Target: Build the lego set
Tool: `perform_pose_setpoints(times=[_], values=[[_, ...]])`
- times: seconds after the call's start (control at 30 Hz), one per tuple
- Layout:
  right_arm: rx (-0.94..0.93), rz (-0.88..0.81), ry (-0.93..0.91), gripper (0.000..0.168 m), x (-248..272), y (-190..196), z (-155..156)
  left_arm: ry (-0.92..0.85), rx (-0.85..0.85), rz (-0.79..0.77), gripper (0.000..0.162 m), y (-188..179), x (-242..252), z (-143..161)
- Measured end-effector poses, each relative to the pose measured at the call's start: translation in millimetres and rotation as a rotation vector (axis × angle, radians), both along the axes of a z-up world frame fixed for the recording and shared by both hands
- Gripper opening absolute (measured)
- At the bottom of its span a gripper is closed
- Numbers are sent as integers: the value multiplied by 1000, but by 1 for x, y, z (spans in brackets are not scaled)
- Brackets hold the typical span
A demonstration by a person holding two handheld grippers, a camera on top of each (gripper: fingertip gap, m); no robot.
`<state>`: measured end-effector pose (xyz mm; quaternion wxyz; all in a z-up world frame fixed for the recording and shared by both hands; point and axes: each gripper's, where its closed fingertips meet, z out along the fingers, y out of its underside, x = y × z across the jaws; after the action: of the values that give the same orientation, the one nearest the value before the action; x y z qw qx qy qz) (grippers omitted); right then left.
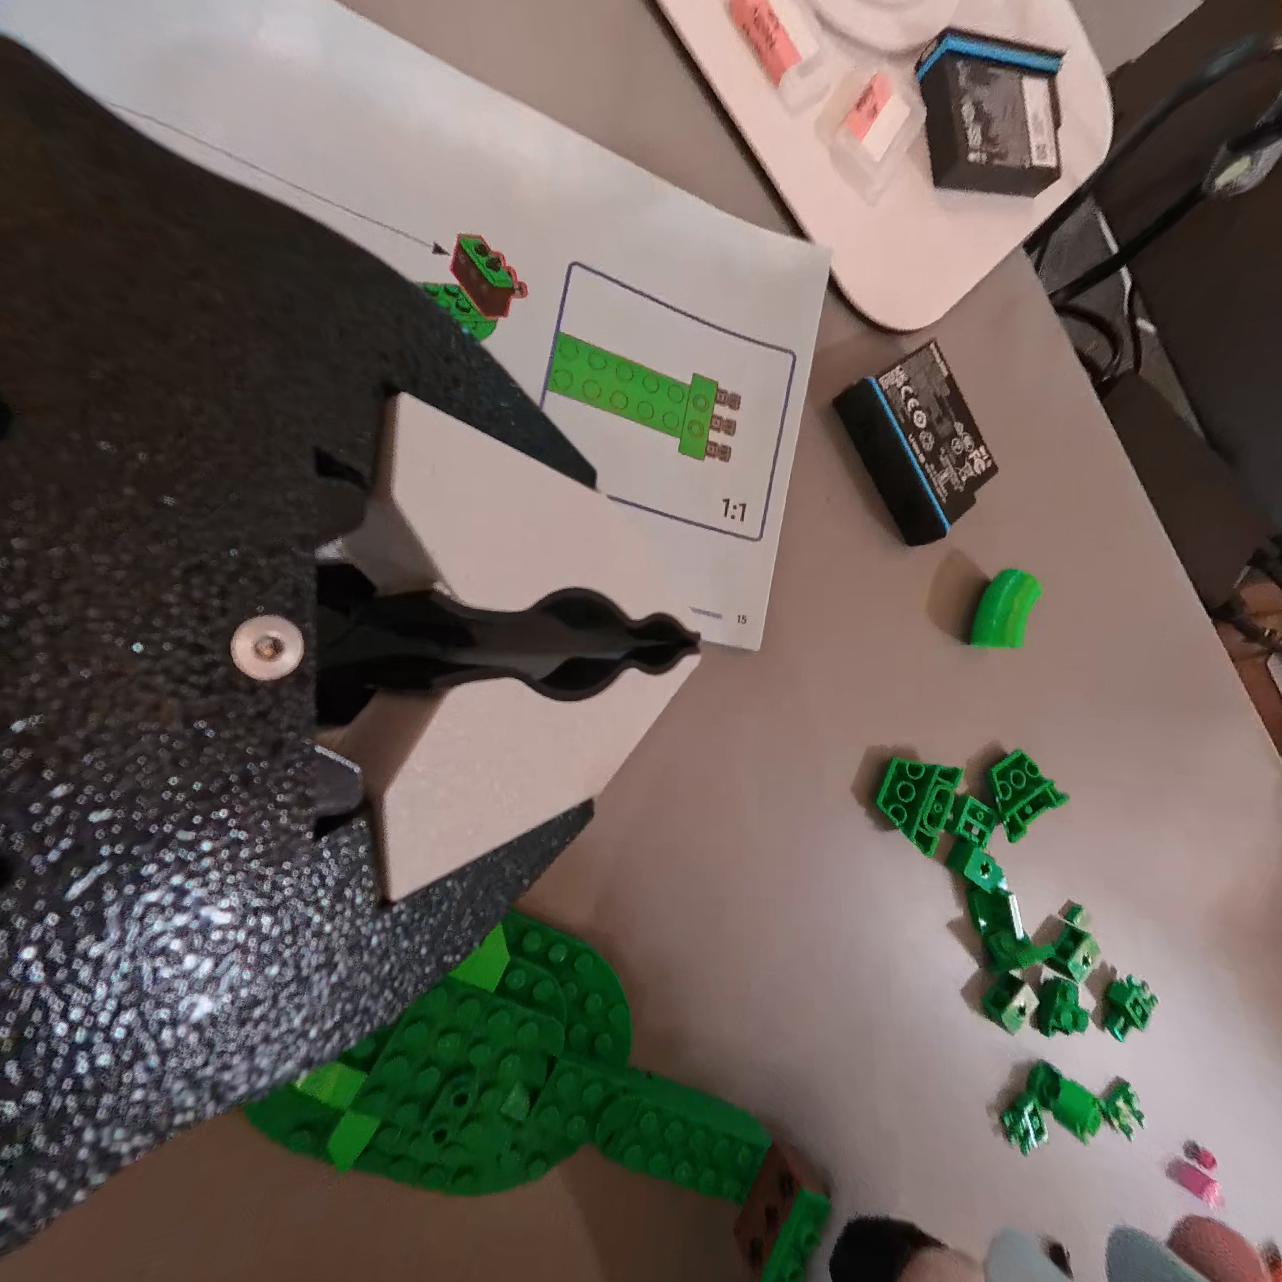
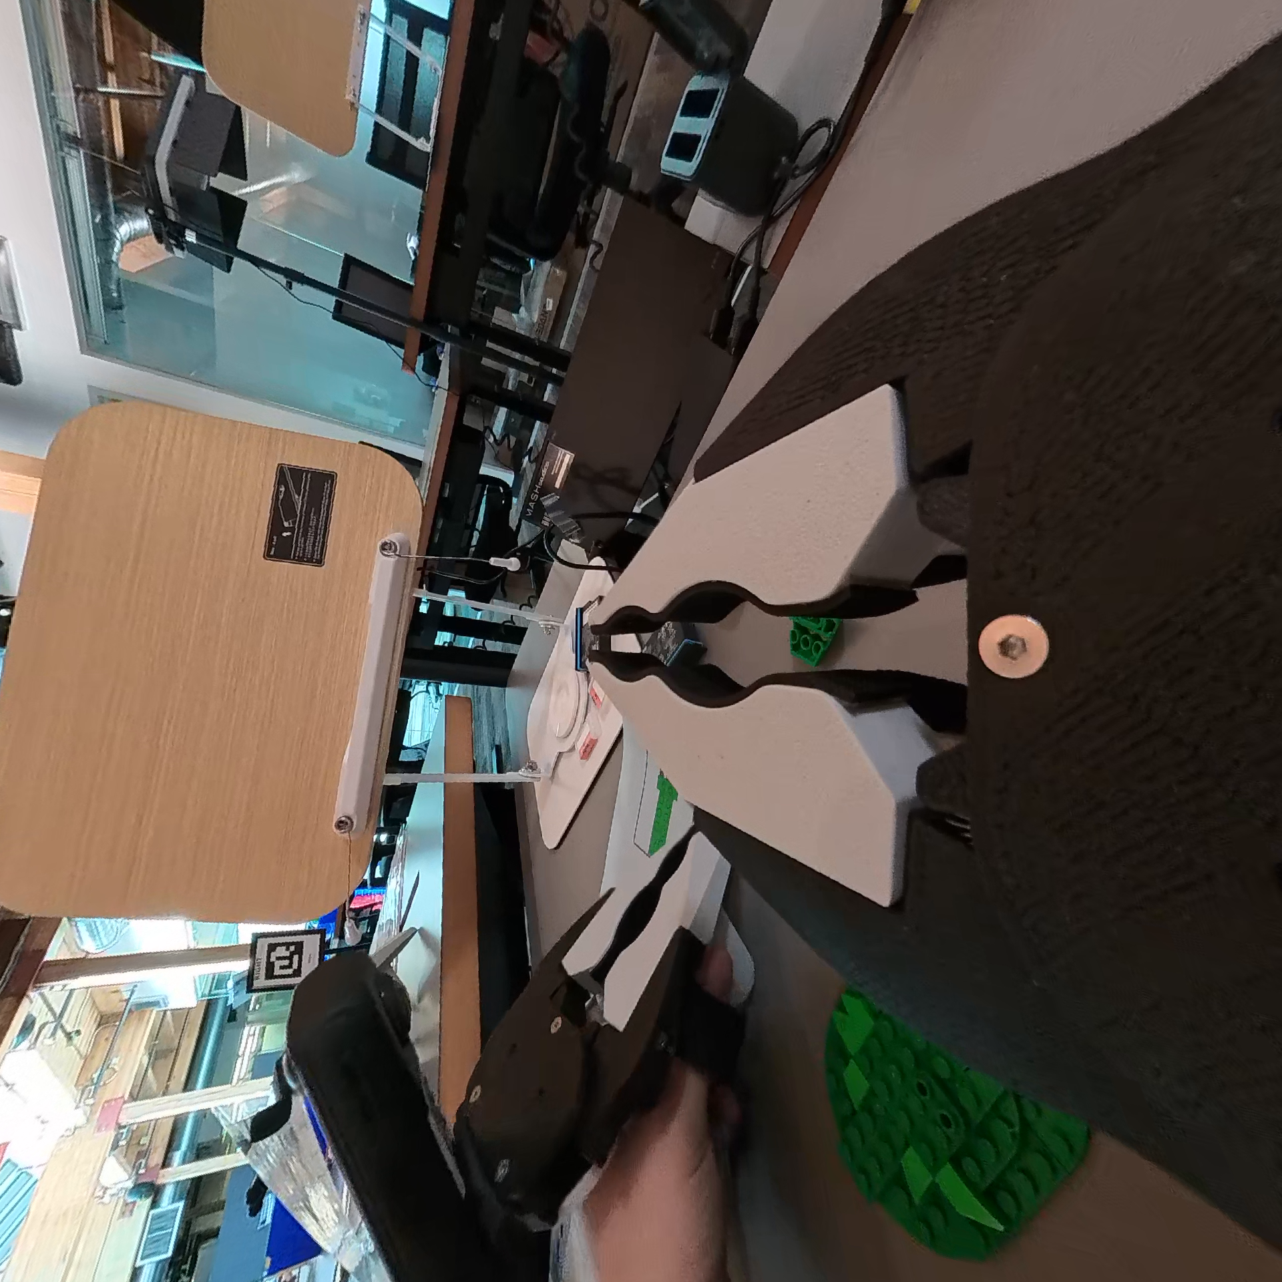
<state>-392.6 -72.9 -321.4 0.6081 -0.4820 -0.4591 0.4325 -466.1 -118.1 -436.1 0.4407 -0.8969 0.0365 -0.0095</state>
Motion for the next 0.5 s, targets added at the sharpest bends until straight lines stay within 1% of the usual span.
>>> perform_pose_setpoints(times=[0.23, 0.3, 0.37, 0.4, 0.43, 0.47, 0.5], values=[[-14, -2, 1, 3, 0, 2, -1, -79, -2, -19, 0, -7, 6, 1], [-18, -1, 1, 3, 0, 2, -1, -204, 2, -43, 0, -12, 14, 3], [-19, -3, 1, 3, 0, 3, -1, -432, 3, -111, 0, -21, 29, 9], [-19, -5, 2, 3, 0, 3, -1, -551, 34, -168, 0, -25, 37, 19], [-19, -6, 4, 3, 0, 3, 0, -639, 114, -224, 0, -28, 40, 35], [-21, -5, 6, 3, 0, 3, 0, -699, 228, -269, 0, -32, 39, 54], [-22, -4, 7, 3, 0, 3, 0, -727, 349, -267, 0, -34, 33, 70]])
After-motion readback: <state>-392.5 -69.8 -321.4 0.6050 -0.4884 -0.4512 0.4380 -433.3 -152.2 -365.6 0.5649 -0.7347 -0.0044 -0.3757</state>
